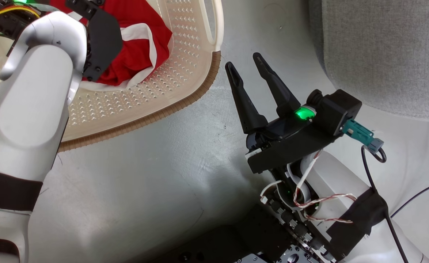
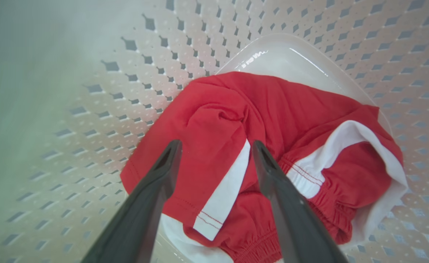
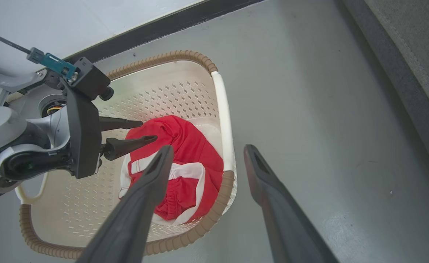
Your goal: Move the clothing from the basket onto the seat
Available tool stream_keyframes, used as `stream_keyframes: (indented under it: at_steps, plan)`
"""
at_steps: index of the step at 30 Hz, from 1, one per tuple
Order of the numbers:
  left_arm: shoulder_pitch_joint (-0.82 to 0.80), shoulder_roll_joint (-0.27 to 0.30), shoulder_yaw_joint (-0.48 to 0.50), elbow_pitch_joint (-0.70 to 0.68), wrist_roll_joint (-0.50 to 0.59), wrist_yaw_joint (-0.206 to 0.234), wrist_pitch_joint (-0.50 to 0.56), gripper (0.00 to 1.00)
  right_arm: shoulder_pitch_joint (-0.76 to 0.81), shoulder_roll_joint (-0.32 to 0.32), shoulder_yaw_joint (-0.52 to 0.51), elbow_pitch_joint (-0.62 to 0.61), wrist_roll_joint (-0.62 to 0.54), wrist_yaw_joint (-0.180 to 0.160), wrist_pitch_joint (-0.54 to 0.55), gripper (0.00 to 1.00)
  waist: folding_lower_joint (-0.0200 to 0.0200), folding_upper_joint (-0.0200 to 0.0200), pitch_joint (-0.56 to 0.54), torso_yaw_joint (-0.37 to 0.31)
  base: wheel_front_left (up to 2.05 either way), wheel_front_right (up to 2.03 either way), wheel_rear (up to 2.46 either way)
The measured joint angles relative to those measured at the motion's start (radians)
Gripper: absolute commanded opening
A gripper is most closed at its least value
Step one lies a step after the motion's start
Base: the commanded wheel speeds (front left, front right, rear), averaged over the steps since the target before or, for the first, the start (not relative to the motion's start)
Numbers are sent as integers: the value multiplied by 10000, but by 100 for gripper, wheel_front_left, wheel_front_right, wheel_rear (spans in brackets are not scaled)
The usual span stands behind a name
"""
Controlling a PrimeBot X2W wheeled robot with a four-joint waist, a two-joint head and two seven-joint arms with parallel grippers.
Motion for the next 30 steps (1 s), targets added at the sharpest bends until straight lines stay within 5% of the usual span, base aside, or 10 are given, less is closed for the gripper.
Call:
stream_keyframes:
  at_steps: [30]
  plan:
    - [-239,-706,67,750,-403,2,33,100,249,4,-36,2,163,-102,0,100,-1,0,293,-39,0,0,0]
